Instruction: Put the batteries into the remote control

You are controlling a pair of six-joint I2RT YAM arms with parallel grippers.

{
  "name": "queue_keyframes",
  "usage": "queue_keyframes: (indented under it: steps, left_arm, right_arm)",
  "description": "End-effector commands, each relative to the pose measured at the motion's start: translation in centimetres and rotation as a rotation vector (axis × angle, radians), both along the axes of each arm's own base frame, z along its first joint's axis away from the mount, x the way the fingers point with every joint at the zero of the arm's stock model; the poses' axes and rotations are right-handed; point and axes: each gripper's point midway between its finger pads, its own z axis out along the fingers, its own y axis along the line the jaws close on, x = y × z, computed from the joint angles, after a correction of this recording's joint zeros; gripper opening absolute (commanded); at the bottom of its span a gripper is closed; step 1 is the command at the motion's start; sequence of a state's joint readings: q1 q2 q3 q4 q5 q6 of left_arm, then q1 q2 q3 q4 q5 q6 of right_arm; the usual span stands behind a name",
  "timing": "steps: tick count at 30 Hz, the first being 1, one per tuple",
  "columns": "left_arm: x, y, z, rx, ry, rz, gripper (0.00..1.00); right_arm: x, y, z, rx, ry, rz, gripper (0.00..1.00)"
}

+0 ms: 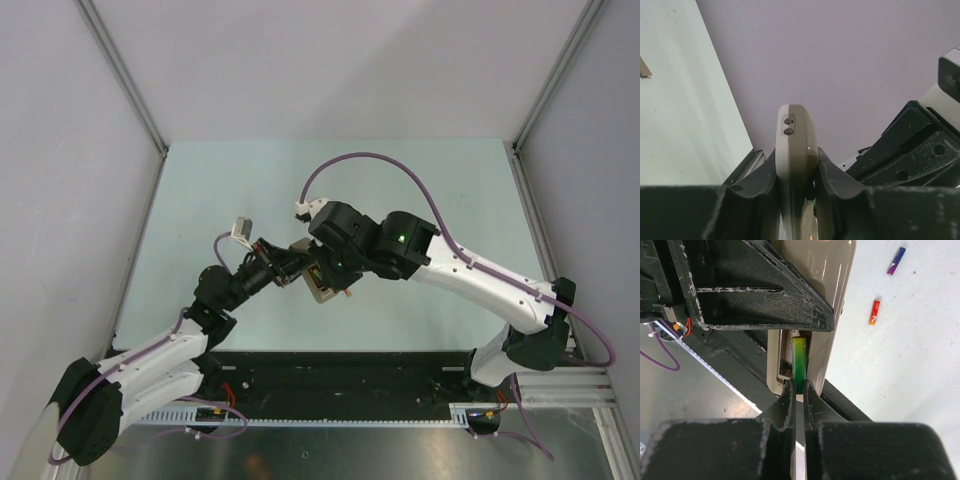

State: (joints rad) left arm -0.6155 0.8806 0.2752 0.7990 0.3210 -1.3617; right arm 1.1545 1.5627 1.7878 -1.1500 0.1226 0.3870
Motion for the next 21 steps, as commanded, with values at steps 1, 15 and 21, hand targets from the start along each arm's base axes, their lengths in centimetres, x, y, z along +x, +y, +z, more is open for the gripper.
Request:
queue_keyframes:
  steps: [1, 15, 21]
  left_arm:
    - [-0.4, 0.1, 3.2, -0.053, -0.101, -0.018, 0.0]
    - [-0.4, 0.0, 4.1, -0.064, -0.119, -0.022, 0.0]
    - [-0.5, 0.2, 4.2, -0.071, -0.124, -0.008, 0.0]
  right_arm:
    - [-0.5, 0.4, -0.2, -0.008, 0.007, 0.036, 0.0]
    - [-0.9, 2.9, -0.7, 0.045, 0.054, 0.064, 0.0]
    - [-0.3, 3.1, -0.9, 0.077, 0.077, 0.025, 0.0]
